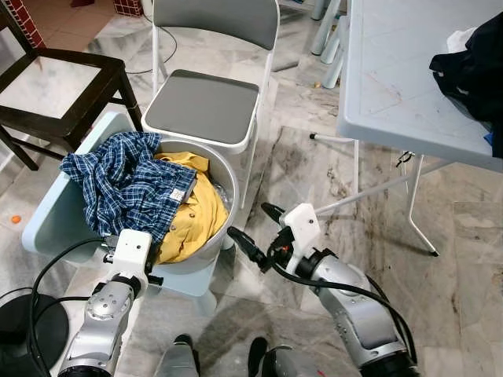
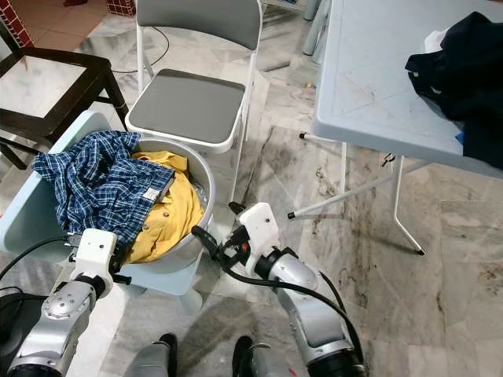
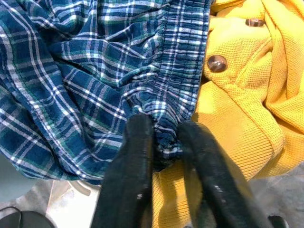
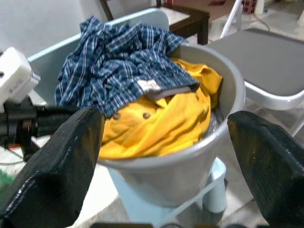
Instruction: Hang hanger
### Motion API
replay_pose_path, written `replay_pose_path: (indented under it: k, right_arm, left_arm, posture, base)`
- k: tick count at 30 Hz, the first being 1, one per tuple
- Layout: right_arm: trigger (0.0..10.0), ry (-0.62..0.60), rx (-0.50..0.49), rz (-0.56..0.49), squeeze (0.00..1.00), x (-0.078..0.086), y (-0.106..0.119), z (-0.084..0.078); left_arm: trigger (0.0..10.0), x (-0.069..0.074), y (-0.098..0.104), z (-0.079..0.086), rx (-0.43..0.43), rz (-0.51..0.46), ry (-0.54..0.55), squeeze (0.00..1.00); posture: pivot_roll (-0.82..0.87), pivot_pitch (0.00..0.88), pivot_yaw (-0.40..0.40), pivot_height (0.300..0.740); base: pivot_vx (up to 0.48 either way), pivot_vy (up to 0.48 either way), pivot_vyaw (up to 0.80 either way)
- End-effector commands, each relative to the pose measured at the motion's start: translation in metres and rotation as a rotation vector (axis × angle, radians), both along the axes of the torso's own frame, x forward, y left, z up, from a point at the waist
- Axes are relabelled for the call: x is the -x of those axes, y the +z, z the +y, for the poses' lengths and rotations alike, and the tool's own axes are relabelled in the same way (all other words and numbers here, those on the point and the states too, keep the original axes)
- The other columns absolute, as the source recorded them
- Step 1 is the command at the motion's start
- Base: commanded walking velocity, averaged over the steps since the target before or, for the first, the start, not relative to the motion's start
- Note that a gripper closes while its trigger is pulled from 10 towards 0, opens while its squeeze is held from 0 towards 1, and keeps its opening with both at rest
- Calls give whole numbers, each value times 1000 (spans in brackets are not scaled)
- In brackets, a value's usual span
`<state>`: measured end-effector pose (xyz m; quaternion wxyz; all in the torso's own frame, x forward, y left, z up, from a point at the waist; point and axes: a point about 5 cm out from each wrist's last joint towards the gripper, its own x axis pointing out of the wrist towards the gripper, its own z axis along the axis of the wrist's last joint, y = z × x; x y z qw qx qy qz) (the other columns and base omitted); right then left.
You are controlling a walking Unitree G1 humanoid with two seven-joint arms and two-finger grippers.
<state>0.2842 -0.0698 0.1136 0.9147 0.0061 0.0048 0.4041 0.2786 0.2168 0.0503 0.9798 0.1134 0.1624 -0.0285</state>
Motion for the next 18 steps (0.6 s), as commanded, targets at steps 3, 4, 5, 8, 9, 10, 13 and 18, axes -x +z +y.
replay_pose_path:
  k: [3,4,5,8,9,10,13,18]
  right_arm:
    - [10000,47,22,15,0,4,-3,-3]
    - [10000,45,23,14,0,4,-4,-3]
    - [10000,44,23,14,0,4,-4,-3]
    - [10000,41,23,14,0,4,-4,-3]
    - [10000,40,22,15,0,5,-4,-2]
    - [10000,39,22,17,0,5,-5,-1]
    - [10000,42,23,21,0,7,-7,0]
    - [10000,51,26,28,0,8,-7,-1]
  left_arm:
    - [0,2,0,3,9,-16,11,0]
    - [0,1,3,3,11,-36,7,0]
    - [0,0,5,2,13,-48,4,0]
    - [0,-1,8,2,17,-60,5,0]
    - [0,-2,9,3,20,-63,9,0]
    - [0,-3,11,3,26,-68,12,0]
    - [0,-4,14,3,36,-80,10,0]
    - [0,-9,28,-3,74,-130,-26,0]
  posture:
    - [298,280,-100,740]
    - [298,279,-100,740]
    - [298,280,-100,740]
    - [299,280,-99,740]
    - [300,281,-98,740]
    - [300,282,-97,740]
    - [300,282,-96,740]
    - [295,286,-96,740]
  base:
    - [0,0,0]
    - [0,0,0]
    - [0,0,0]
    - [0,0,0]
    - [0,0,0]
    - [0,0,0]
    - [0,0,0]
    - [0,0,0]
